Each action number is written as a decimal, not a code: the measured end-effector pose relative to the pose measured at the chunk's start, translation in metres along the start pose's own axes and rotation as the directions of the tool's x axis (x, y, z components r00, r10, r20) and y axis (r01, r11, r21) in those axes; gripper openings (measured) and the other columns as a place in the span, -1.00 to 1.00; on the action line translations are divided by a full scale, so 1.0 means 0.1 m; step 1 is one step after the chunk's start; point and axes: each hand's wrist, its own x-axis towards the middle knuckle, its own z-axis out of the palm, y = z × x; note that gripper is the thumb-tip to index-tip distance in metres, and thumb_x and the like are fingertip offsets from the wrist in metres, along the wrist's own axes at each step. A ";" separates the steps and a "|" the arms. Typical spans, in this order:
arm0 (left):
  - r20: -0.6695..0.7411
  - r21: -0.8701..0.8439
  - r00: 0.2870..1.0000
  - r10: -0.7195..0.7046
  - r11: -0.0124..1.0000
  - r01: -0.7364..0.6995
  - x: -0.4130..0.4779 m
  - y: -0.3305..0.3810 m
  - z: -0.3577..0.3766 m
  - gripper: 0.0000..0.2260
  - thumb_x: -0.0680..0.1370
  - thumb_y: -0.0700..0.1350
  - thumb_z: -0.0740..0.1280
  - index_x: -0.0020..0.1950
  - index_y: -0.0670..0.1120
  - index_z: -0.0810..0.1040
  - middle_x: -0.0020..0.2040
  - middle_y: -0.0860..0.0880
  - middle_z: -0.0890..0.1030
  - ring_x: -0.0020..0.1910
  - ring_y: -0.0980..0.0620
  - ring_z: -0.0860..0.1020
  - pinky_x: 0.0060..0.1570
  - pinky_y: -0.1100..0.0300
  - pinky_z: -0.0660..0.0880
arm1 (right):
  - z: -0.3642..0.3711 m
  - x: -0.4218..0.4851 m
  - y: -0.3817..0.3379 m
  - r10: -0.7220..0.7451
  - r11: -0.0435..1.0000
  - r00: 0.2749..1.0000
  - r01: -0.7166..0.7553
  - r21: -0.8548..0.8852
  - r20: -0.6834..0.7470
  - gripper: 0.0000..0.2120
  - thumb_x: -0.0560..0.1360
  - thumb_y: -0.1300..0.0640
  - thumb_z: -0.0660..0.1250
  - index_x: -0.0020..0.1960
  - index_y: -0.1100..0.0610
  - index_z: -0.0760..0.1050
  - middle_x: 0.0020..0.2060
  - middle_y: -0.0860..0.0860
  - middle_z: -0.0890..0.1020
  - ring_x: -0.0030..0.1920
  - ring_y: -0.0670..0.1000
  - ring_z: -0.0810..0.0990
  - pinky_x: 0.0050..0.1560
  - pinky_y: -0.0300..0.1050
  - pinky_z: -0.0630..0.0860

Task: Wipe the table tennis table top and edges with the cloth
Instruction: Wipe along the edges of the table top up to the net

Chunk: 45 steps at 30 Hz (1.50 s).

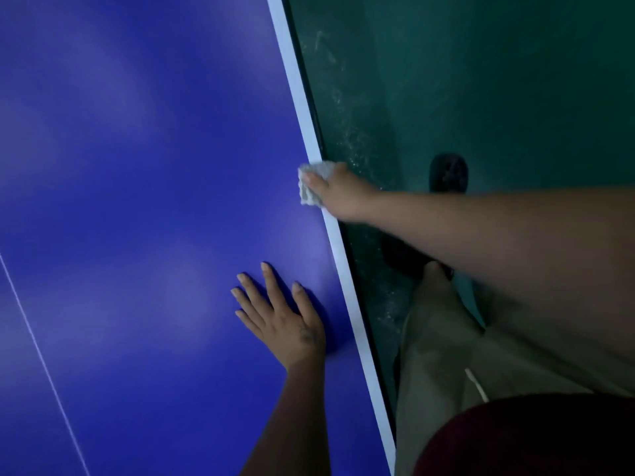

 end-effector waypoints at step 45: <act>-0.142 0.058 0.987 0.078 0.996 -0.070 3.26 1.97 -0.09 -0.47 0.75 0.16 0.12 0.74 0.11 0.23 0.77 -0.01 0.11 0.76 -0.09 0.02 0.70 -0.19 -0.07 | -0.42 0.63 -0.61 0.177 0.973 0.975 -0.152 0.175 -0.132 -0.51 0.70 -0.24 0.20 0.39 0.13 0.33 0.19 0.01 0.57 0.04 0.06 0.65 0.05 0.00 0.56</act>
